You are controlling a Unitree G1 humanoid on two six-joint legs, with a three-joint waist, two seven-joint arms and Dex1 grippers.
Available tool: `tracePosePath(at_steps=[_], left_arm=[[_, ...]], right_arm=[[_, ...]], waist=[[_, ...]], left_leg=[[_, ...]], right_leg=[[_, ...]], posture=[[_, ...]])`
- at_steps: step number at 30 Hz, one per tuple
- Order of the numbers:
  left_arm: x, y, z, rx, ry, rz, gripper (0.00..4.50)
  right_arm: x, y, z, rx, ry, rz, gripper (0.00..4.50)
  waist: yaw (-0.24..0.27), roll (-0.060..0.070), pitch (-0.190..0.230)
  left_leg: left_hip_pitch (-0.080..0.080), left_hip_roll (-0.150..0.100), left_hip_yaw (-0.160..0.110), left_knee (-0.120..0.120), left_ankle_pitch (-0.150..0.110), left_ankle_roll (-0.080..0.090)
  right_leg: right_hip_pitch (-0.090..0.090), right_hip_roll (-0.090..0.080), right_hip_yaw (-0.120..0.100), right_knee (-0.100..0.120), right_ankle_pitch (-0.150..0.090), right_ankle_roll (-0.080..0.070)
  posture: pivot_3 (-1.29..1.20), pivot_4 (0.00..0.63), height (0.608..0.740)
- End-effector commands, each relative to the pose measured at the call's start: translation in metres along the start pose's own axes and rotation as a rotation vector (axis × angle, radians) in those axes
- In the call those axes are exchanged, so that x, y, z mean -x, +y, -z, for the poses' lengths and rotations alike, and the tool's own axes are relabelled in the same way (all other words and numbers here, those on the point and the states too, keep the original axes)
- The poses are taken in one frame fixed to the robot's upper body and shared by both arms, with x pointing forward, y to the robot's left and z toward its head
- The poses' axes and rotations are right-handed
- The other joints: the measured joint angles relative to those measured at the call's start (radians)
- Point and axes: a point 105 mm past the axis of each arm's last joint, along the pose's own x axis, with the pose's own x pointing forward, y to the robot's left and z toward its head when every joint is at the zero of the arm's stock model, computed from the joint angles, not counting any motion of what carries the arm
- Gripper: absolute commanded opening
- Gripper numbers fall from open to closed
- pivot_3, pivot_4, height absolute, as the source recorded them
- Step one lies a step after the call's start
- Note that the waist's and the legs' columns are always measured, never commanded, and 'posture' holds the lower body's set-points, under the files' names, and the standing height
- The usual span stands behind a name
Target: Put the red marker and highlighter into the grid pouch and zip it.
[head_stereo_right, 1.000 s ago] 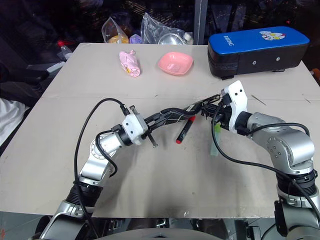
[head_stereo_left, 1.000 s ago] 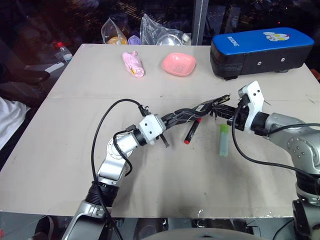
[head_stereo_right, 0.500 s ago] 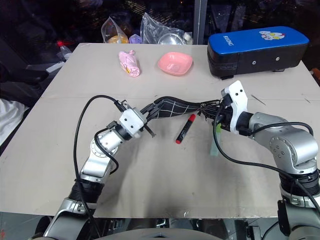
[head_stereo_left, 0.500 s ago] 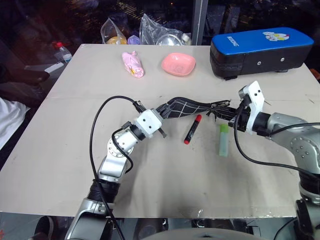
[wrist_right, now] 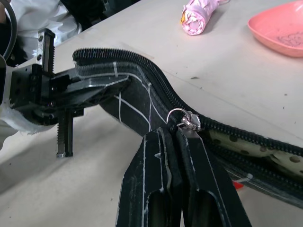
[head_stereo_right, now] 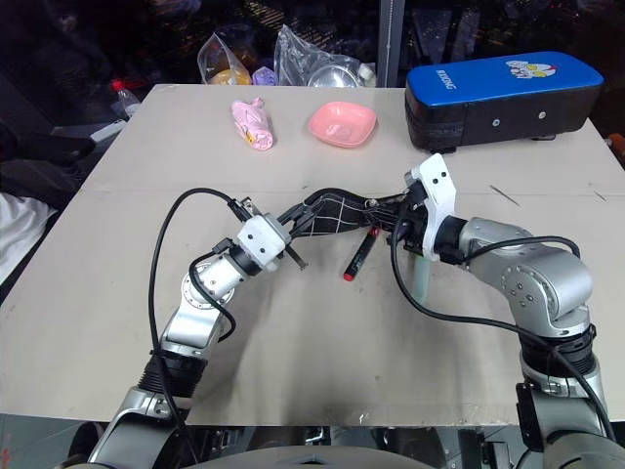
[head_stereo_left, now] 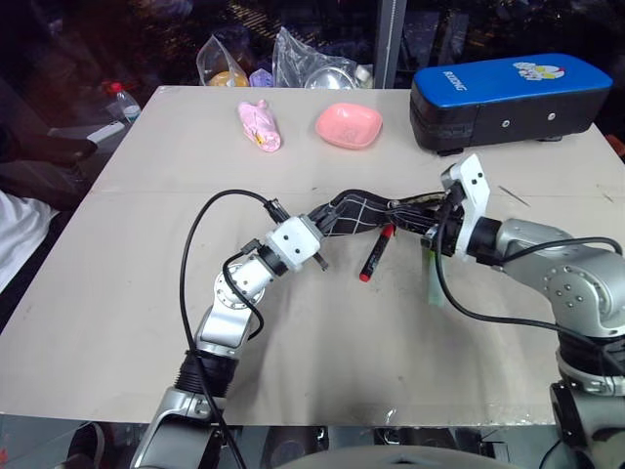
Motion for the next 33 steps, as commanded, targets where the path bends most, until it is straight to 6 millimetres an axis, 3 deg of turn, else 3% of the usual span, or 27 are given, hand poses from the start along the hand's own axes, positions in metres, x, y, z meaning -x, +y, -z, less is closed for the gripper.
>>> tracePosePath(at_steps=[1, 14, 24, 27, 30, 32, 33], left_arm=[[-0.004, -0.005, -0.014, -0.037, -0.063, 0.038, 0.0], [-0.003, -0.018, -0.021, -0.08, -0.11, 0.132, 0.0], [-0.004, -0.018, -0.019, -0.086, -0.099, 0.125, 0.0], [-0.004, -0.017, -0.019, -0.084, -0.097, 0.122, 0.0], [-0.004, -0.015, -0.018, -0.074, -0.093, 0.107, 0.0], [-0.005, -0.012, -0.018, -0.076, -0.092, 0.093, 0.0], [-0.005, -0.011, -0.018, -0.077, -0.091, 0.086, 0.0]], right_arm=[[-0.006, 0.009, -0.015, 0.045, -0.049, -0.039, 0.08], [-0.024, 0.019, -0.021, 0.108, -0.041, -0.115, 0.08], [-0.025, 0.046, -0.024, 0.136, -0.066, -0.273, 0.08], [-0.024, 0.042, -0.021, 0.148, -0.056, -0.25, 0.08], [-0.023, 0.026, -0.024, 0.17, -0.075, -0.161, 0.08], [-0.017, 0.018, -0.025, 0.176, -0.075, -0.137, 0.63], [-0.014, 0.016, -0.025, 0.176, -0.071, -0.137, 1.14]], waist=[[0.0, 0.0, 0.0], [0.0, 0.0, 0.0], [0.0, 0.0, 0.0], [0.0, 0.0, 0.0], [0.0, 0.0, 0.0], [0.0, 0.0, 0.0], [0.0, 0.0, 0.0]], left_leg=[[0.0, 0.0, 0.0, 0.0, 0.0, 0.0], [0.0, 0.0, 0.0, 0.0, 0.0, 0.0], [0.0, 0.0, 0.0, 0.0, 0.0, 0.0], [0.0, 0.0, 0.0, 0.0, 0.0, 0.0], [0.0, 0.0, 0.0, 0.0, 0.0, 0.0], [0.0, 0.0, 0.0, 0.0, 0.0, 0.0], [0.0, 0.0, 0.0, 0.0, 0.0, 0.0]], right_leg=[[0.0, 0.0, 0.0, 0.0, 0.0, 0.0], [0.0, 0.0, 0.0, 0.0, 0.0, 0.0], [0.0, 0.0, 0.0, 0.0, 0.0, 0.0], [0.0, 0.0, 0.0, 0.0, 0.0, 0.0], [0.0, 0.0, 0.0, 0.0, 0.0, 0.0], [0.0, 0.0, 0.0, 0.0, 0.0, 0.0], [0.0, 0.0, 0.0, 0.0, 0.0, 0.0]], posture=[[0.0, 0.15, 0.74], [0.0, 0.15, 0.74], [0.0, 0.15, 0.74], [0.0, 0.15, 0.74], [0.0, 0.15, 0.74], [0.0, 0.15, 0.74], [0.0, 0.15, 0.74]])
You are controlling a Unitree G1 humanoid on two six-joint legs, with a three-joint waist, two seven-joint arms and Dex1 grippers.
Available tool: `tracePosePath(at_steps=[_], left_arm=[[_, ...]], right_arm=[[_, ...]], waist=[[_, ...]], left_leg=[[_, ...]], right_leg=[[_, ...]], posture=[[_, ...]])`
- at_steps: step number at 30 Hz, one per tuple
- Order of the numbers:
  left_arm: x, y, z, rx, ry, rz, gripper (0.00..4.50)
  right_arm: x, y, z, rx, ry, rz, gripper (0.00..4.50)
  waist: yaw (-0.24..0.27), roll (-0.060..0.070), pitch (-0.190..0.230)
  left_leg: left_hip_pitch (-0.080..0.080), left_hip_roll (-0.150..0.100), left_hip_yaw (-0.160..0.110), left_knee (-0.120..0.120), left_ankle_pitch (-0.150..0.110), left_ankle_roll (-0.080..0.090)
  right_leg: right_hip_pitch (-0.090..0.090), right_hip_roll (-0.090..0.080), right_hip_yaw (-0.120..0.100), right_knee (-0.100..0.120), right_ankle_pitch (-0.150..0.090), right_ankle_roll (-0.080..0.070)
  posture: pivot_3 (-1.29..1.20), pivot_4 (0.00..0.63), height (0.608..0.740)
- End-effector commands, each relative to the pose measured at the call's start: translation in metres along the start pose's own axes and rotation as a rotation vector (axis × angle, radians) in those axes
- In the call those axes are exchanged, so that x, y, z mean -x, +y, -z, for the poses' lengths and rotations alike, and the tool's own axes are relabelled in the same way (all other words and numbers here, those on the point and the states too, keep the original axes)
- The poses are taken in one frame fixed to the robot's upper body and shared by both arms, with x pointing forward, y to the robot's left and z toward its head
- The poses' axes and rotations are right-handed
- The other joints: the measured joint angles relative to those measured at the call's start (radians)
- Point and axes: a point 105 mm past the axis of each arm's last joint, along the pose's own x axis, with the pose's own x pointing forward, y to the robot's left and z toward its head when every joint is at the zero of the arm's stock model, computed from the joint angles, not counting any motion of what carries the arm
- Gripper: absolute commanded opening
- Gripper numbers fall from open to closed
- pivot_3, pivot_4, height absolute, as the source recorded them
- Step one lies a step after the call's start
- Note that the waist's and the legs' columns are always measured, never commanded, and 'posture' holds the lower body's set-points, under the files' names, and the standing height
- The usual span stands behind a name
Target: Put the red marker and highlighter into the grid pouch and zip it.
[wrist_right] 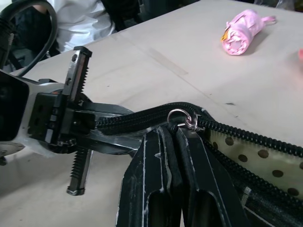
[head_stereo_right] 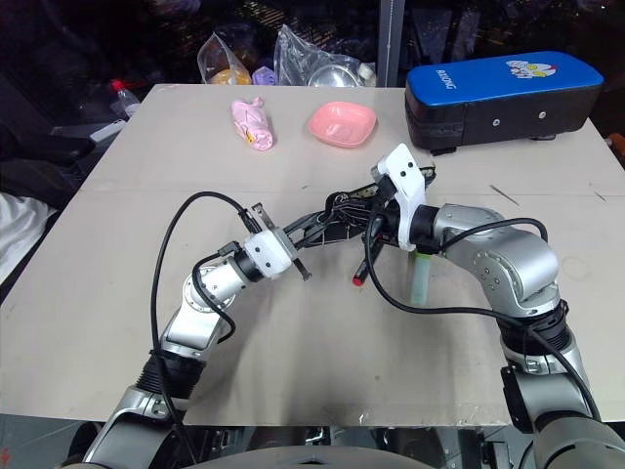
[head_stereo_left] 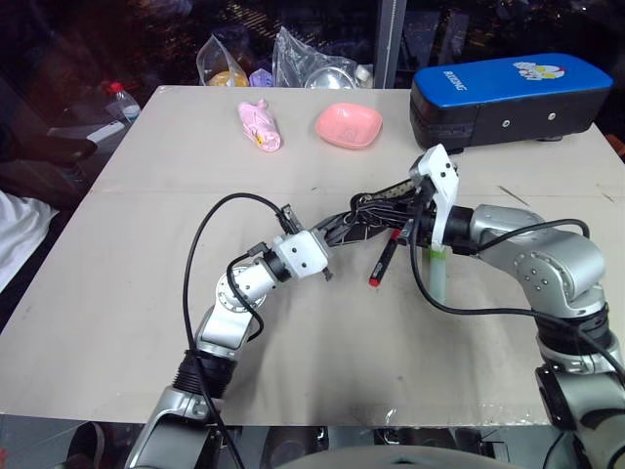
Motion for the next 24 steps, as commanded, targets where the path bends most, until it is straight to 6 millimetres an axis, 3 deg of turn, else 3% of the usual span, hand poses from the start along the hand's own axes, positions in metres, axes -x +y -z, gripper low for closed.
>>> tracePosePath(at_steps=[1, 2, 4, 7, 11, 14, 17, 18, 24], left_arm=[[-0.004, 0.007, -0.009, -0.03, -0.032, -0.024, 0.0], [-0.003, 0.008, -0.009, -0.035, -0.032, -0.029, 0.0], [-0.002, 0.012, -0.01, -0.053, -0.033, -0.045, 0.0], [-0.003, 0.018, -0.014, -0.083, -0.045, -0.058, 0.0], [-0.005, 0.019, -0.019, -0.121, -0.067, -0.046, 0.0], [-0.007, 0.017, -0.021, -0.145, -0.081, -0.029, 0.0], [-0.009, 0.015, -0.022, -0.151, -0.089, -0.016, 0.0], [-0.009, 0.015, -0.022, -0.154, -0.092, -0.013, 0.0], [-0.009, 0.013, -0.022, -0.159, -0.095, -0.003, 0.0]], right_arm=[[0.013, -0.002, -0.012, 0.047, -0.041, 0.001, 1.53], [0.017, -0.005, -0.012, 0.064, -0.036, 0.031, 2.06], [0.033, -0.007, -0.016, 0.068, -0.031, 0.039, 2.68], [0.059, -0.001, -0.026, 0.029, -0.044, -0.013, 2.68], [0.074, -0.022, -0.04, -0.055, -0.117, 0.087, 2.68], [0.075, -0.036, -0.041, -0.125, -0.146, 0.16, 2.04], [0.069, -0.045, -0.029, -0.162, -0.103, 0.222, 0.44], [0.067, -0.048, -0.024, -0.17, -0.082, 0.239, 0.11], [0.054, -0.042, 0.005, -0.16, 0.053, 0.227, 0.11]], waist=[[0.0, 0.0, 0.0], [0.0, 0.0, 0.0], [0.004, 0.0, 0.0], [0.005, 0.0, 0.0], [-0.003, 0.0, 0.0], [-0.003, 0.0, 0.0], [0.0, 0.0, 0.0], [0.0, 0.0, 0.0], [0.001, 0.0, 0.0]], left_leg=[[0.0, 0.0, 0.0, 0.0, 0.0, 0.0], [0.0, 0.0, 0.0, 0.0, 0.0, 0.0], [0.0, 0.0, 0.0, 0.0, 0.0, 0.0], [-0.001, 0.0, 0.0, 0.0, 0.0, 0.0], [0.0, 0.0, 0.0, 0.0, 0.0, 0.0], [0.001, 0.001, 0.0, 0.0, 0.0, 0.0], [0.001, 0.001, 0.0, 0.0, 0.0, 0.0], [0.001, 0.0, 0.0, 0.0, 0.0, 0.0], [0.0, 0.0, 0.0, 0.0, 0.0, 0.0]], right_leg=[[0.0, 0.0, 0.0, 0.0, 0.0, 0.0], [0.0, 0.0, 0.0, 0.0, 0.0, 0.0], [0.0, 0.0, 0.0, 0.0, 0.0, 0.0], [0.0, -0.001, 0.0, 0.0, 0.0, 0.0], [0.0, 0.0, 0.0, 0.001, 0.0, 0.0], [0.0, 0.0, 0.001, 0.002, 0.0, 0.0], [0.0, 0.0, 0.001, 0.001, 0.0, 0.0], [0.0, 0.0, 0.001, 0.001, 0.0, 0.0], [0.0, 0.0, 0.001, 0.0, 0.0, 0.0]], posture=[[0.0, 0.15, 0.74], [0.0, 0.15, 0.74], [0.0, 0.15, 0.74], [0.0, 0.15, 0.74], [0.0, 0.15, 0.74], [0.0, 0.15, 0.74], [0.0, 0.15, 0.74], [0.0, 0.15, 0.74], [0.0, 0.15, 0.74]])
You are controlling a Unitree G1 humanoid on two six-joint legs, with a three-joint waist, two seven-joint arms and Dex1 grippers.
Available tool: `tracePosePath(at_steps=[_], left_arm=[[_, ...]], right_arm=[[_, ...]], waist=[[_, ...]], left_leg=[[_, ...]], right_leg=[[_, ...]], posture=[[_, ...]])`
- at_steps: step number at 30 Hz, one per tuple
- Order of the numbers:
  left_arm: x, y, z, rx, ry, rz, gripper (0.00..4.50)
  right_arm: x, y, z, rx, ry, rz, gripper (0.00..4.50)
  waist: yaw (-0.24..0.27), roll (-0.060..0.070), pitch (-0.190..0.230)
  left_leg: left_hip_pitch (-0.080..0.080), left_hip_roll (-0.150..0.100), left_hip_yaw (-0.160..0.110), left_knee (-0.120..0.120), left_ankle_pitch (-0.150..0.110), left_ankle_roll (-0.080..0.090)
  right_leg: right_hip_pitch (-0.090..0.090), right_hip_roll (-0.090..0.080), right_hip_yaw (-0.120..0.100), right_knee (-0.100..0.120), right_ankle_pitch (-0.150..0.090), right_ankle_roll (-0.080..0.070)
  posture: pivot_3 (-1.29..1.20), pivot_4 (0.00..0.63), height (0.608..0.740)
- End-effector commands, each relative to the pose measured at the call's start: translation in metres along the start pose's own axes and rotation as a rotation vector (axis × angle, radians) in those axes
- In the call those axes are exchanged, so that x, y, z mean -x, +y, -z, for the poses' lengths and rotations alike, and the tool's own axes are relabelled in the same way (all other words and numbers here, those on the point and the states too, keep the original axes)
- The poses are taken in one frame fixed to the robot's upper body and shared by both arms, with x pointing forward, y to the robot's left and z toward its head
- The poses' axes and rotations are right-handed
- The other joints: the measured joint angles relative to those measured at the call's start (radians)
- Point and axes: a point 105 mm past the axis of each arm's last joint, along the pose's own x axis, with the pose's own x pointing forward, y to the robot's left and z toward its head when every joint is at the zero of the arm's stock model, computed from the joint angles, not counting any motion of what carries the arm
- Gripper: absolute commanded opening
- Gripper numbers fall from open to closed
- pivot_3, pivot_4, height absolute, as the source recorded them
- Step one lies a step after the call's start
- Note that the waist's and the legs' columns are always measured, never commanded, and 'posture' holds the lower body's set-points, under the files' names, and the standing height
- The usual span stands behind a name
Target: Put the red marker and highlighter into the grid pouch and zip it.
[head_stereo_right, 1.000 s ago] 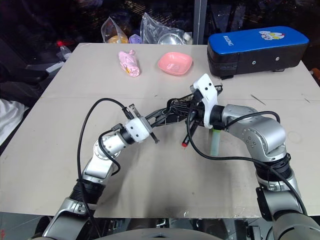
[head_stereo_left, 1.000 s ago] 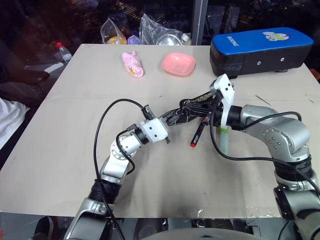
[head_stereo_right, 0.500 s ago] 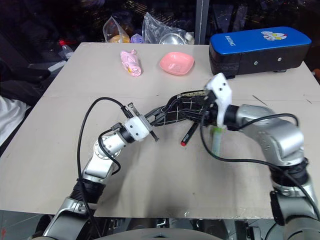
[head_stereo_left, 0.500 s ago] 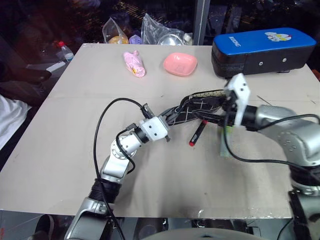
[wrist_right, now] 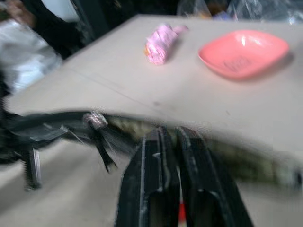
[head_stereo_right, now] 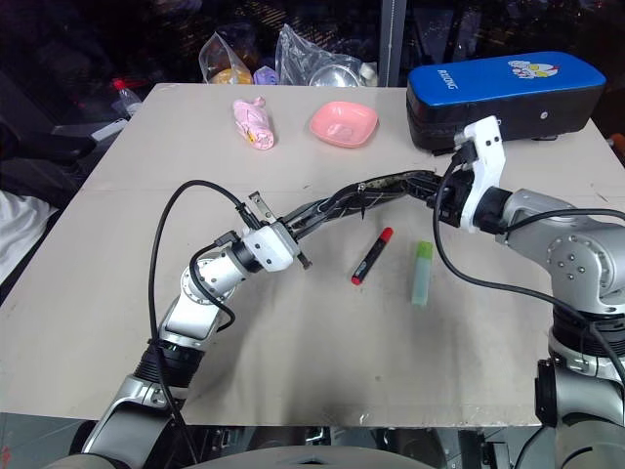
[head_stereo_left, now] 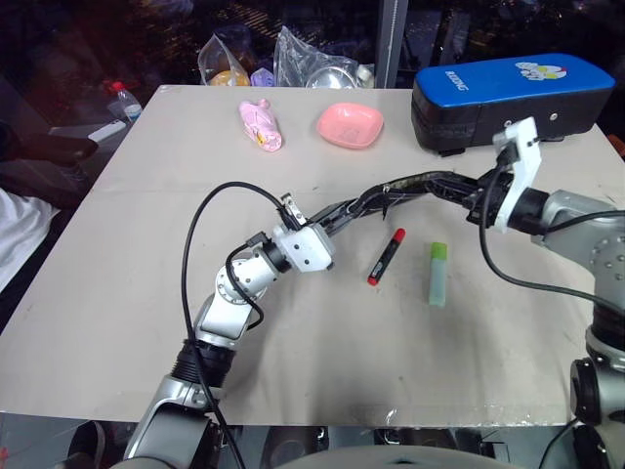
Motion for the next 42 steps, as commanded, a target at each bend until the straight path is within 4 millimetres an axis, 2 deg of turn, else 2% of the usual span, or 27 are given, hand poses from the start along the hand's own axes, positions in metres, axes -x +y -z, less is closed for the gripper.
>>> tracePosePath(at_steps=[1, 3, 7, 14, 16, 18, 24, 31, 33, 36, 39, 42], left_arm=[[-0.003, 0.003, -0.008, -0.029, -0.042, -0.001, 0.0], [-0.003, 0.002, -0.009, -0.031, -0.046, 0.004, 0.0], [-0.002, -0.001, -0.01, -0.042, -0.049, 0.021, 0.0], [0.002, 0.0, -0.003, -0.037, -0.02, 0.007, 0.0], [0.004, -0.001, -0.001, -0.032, -0.014, 0.009, 0.0], [0.004, -0.002, 0.0, -0.031, -0.012, 0.014, 0.0], [0.003, -0.003, -0.001, -0.03, -0.021, 0.024, 0.0], [0.002, -0.006, -0.003, -0.034, -0.034, 0.041, 0.0], [0.001, -0.006, -0.003, -0.037, -0.034, 0.046, 0.0], [0.001, -0.005, -0.002, -0.038, -0.035, 0.049, 0.0], [0.0, -0.006, -0.002, -0.036, -0.035, 0.053, 0.0], [-0.001, -0.006, 0.001, -0.037, -0.025, 0.06, 0.0]], right_arm=[[-0.004, 0.006, 0.01, 0.072, 0.062, -0.008, 0.11], [-0.01, 0.005, 0.012, 0.108, 0.068, 0.006, 0.11], [-0.02, 0.001, -0.001, 0.12, 0.009, 0.039, 0.11], [0.002, 0.023, -0.01, 0.187, 0.016, -0.144, 0.11], [0.004, 0.024, -0.016, 0.175, -0.01, -0.157, 0.11], [0.0, 0.013, -0.023, 0.153, -0.038, -0.092, 0.11], [-0.013, 0.003, 0.001, 0.165, 0.048, -0.045, 0.11], [-0.035, -0.008, 0.009, 0.207, 0.067, -0.011, 0.11], [-0.039, -0.008, 0.012, 0.291, 0.087, -0.021, 0.11], [-0.046, -0.006, 0.021, 0.576, 0.126, -0.061, 0.11], [-0.055, 0.001, 0.016, 0.851, 0.086, -0.1, 0.11], [-0.061, 0.013, 0.018, 1.123, 0.076, -0.207, 0.87]], waist=[[-0.001, 0.0, 0.0], [-0.001, 0.0, 0.0], [-0.003, 0.0, 0.0], [0.006, 0.0, 0.0], [0.003, 0.0, 0.0], [-0.003, 0.0, 0.0], [-0.002, 0.0, 0.0], [-0.002, 0.0, 0.0], [-0.002, 0.001, 0.0], [-0.001, 0.001, 0.001], [-0.002, 0.001, 0.001], [-0.003, 0.001, 0.001]], left_leg=[[0.0, 0.0, 0.0, 0.0, 0.0, 0.0], [0.0, 0.0, 0.0, 0.0, 0.0, 0.0], [0.0, 0.0, 0.0, 0.0, 0.0, 0.0], [0.0, 0.0, 0.0, 0.0, 0.0, 0.0], [0.0, 0.0, 0.0, 0.0, 0.0, 0.0], [0.0, 0.0, 0.0, 0.0, 0.0, 0.0], [0.001, 0.0, 0.0, 0.0, 0.0, 0.0], [0.0, 0.0, 0.001, 0.001, 0.0, 0.0], [0.0, 0.0, 0.001, 0.001, 0.0, 0.0], [0.0, 0.0, 0.001, 0.001, 0.0, 0.0], [0.0, 0.0, 0.002, 0.001, 0.0, 0.0], [0.001, 0.0, 0.003, 0.001, 0.0, 0.0]], right_leg=[[0.0, 0.0, 0.0, 0.0, 0.0, 0.0], [0.0, 0.0, 0.0, 0.0, 0.0, 0.0], [0.0, 0.001, 0.0, 0.001, 0.0, 0.0], [0.0, 0.0, 0.0, -0.001, 0.0, 0.0], [0.0, 0.0, 0.0, -0.001, 0.0, 0.0], [0.0, 0.0, 0.0, 0.0, 0.0, 0.0], [0.0, 0.0, 0.0, 0.001, 0.0, 0.0], [0.0, 0.0, 0.0, 0.001, 0.0, 0.0], [-0.001, 0.001, 0.0, 0.001, 0.0, 0.0], [-0.001, 0.001, -0.001, 0.001, 0.0, 0.0], [-0.001, 0.0, -0.003, 0.001, 0.0, 0.0], [-0.001, 0.001, -0.003, 0.001, 0.0, 0.0]], posture=[[0.0, 0.15, 0.74], [0.0, 0.15, 0.74], [0.0, 0.15, 0.74], [0.0, 0.15, 0.74], [0.0, 0.15, 0.74], [0.0, 0.15, 0.74], [0.0, 0.15, 0.74], [0.0, 0.15, 0.74], [0.0, 0.15, 0.74], [0.0, 0.15, 0.74], [0.0, 0.15, 0.74], [0.0, 0.15, 0.74]])
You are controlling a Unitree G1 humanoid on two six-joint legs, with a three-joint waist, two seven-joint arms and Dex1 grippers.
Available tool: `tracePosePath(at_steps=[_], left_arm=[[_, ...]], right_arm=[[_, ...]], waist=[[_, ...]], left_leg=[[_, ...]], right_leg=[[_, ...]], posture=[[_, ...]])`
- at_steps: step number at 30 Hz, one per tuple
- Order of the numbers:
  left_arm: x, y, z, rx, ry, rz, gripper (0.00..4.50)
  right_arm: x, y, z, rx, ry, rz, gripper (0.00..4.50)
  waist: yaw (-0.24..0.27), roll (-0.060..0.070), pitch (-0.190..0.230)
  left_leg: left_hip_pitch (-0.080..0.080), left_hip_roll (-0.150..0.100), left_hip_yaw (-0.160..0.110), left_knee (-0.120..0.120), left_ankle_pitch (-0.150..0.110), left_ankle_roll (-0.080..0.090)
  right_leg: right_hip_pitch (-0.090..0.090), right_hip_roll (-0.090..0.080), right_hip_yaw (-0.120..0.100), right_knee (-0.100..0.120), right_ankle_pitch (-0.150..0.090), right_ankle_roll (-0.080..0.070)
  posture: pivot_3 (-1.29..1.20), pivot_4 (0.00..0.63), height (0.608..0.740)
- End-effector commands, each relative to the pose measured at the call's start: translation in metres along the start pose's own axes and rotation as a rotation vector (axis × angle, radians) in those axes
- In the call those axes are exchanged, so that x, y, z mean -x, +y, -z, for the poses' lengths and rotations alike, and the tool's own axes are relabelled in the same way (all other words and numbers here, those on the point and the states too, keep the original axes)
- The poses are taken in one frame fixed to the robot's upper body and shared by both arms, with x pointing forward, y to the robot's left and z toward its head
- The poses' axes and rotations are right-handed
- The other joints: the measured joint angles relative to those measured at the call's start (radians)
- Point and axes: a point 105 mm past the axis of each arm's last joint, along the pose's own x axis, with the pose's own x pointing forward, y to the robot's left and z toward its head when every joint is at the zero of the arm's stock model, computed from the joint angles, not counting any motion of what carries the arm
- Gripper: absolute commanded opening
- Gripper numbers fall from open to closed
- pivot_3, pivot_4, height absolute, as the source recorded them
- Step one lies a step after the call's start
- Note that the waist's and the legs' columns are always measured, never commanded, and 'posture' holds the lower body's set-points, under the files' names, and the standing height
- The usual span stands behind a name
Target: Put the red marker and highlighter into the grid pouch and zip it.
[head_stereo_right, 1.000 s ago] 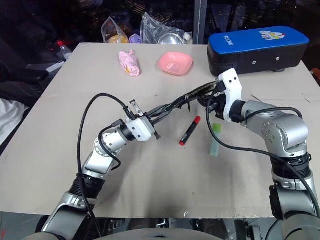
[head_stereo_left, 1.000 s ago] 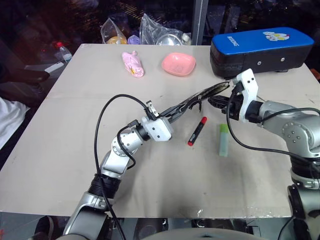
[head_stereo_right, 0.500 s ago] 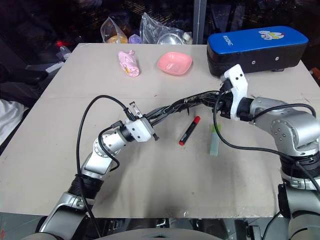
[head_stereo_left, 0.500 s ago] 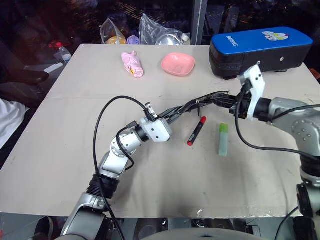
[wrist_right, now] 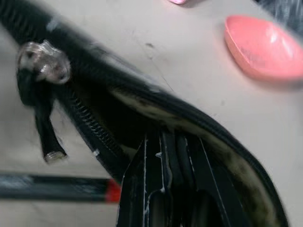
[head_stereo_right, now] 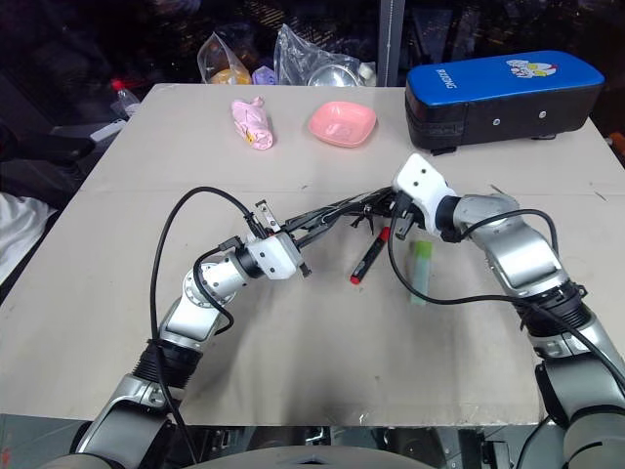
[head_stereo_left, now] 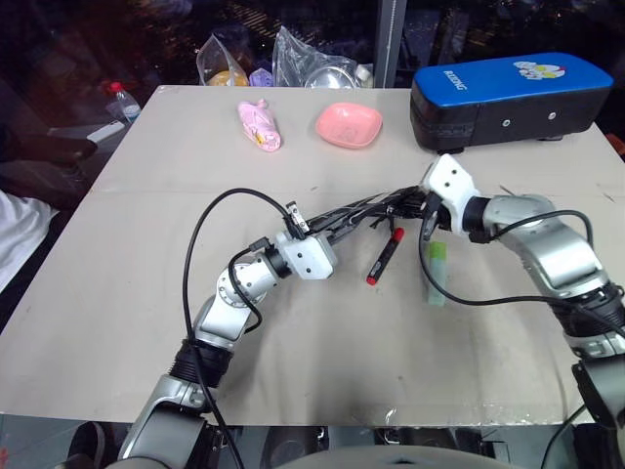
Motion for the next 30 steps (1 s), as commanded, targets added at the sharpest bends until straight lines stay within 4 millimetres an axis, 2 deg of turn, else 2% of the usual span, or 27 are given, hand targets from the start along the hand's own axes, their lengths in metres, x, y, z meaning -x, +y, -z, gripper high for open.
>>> tracePosePath(at_steps=[1, 5, 6, 8, 14, 17, 20, 24, 26, 30], left_arm=[[-0.004, 0.005, -0.004, -0.028, -0.024, -0.005, 0.0], [-0.004, 0.003, 0.0, -0.02, -0.009, 0.004, 0.0], [-0.003, 0.003, 0.001, -0.018, -0.006, 0.005, 0.0], [-0.003, 0.002, 0.002, -0.014, -0.002, 0.003, 0.0], [-0.004, 0.004, 0.005, -0.001, 0.01, -0.013, 0.0], [-0.002, 0.01, 0.009, -0.016, 0.027, -0.027, 0.0], [0.002, 0.015, 0.01, -0.017, 0.035, -0.044, 0.0], [0.003, 0.021, 0.009, -0.01, 0.028, -0.058, 0.0], [0.003, 0.022, 0.008, -0.008, 0.026, -0.058, 0.0], [0.002, 0.022, 0.01, 0.007, 0.023, -0.043, 0.0]], right_arm=[[0.0, -0.002, -0.021, 0.328, -0.059, -0.042, 1.34], [-0.002, -0.016, -0.026, 0.422, -0.079, 0.004, 3.15], [-0.002, -0.017, -0.026, 0.43, -0.082, 0.007, 3.79], [-0.002, -0.018, -0.025, 0.443, -0.081, 0.007, 4.47], [0.0, -0.015, -0.024, 0.425, -0.091, 0.041, 4.47], [0.022, -0.021, -0.028, 0.266, -0.111, 0.149, 4.47], [0.05, -0.016, -0.024, 0.056, -0.108, 0.226, 4.47], [0.076, 0.021, -0.013, -0.287, -0.087, 0.323, 4.47], [0.082, 0.035, -0.01, -0.377, -0.06, 0.353, 4.47], [0.085, 0.086, 0.017, -0.645, 0.088, 0.469, 4.47]], waist=[[0.0, 0.0, 0.0], [0.001, 0.0, 0.0], [0.001, 0.0, 0.0], [0.002, 0.0, 0.0], [0.002, 0.0, 0.0], [0.006, 0.0, 0.0], [0.013, 0.0, 0.0], [0.026, 0.0, 0.0], [0.022, 0.0, 0.0], [0.024, 0.0, 0.0]], left_leg=[[0.0, 0.0, 0.0, 0.0, 0.0, 0.0], [0.0, 0.0, 0.001, 0.0, 0.0, 0.0], [0.0, 0.0, 0.001, 0.0, 0.0, 0.0], [0.0, 0.0, 0.001, 0.0, 0.0, 0.0], [0.0, 0.001, 0.002, 0.001, 0.0, 0.0], [0.0, 0.001, 0.002, 0.001, 0.0, 0.0], [0.0, 0.001, 0.0, 0.001, 0.0, 0.0], [0.0, 0.001, -0.001, 0.002, 0.0, 0.0], [0.0, 0.001, -0.002, 0.002, 0.0, -0.001], [0.001, 0.0, -0.002, 0.002, 0.0, -0.001]], right_leg=[[0.0, 0.0, 0.0, 0.0, 0.0, 0.0], [0.0, 0.0, 0.0, 0.0, 0.0, 0.0], [0.0, 0.0, 0.0, 0.0, 0.0, 0.0], [0.0, 0.0, 0.0, 0.0, 0.0, 0.0], [0.0, 0.0, 0.0, 0.001, 0.0, 0.0], [0.0, 0.0, 0.0, 0.001, 0.0, 0.0], [0.0, 0.0, 0.0, 0.002, 0.0, 0.0], [0.001, 0.0, 0.001, 0.002, 0.0, 0.0], [0.001, 0.0, 0.002, 0.003, 0.0, 0.0], [0.001, 0.0, 0.002, 0.006, 0.0, 0.0]], posture=[[0.0, 0.15, 0.74], [0.0, 0.15, 0.74], [0.0, 0.15, 0.74], [0.0, 0.15, 0.74], [0.0, 0.15, 0.74], [0.0, 0.15, 0.74], [0.0, 0.15, 0.74], [0.0, 0.15, 0.74], [0.0, 0.15, 0.74], [0.0, 0.15, 0.74]])
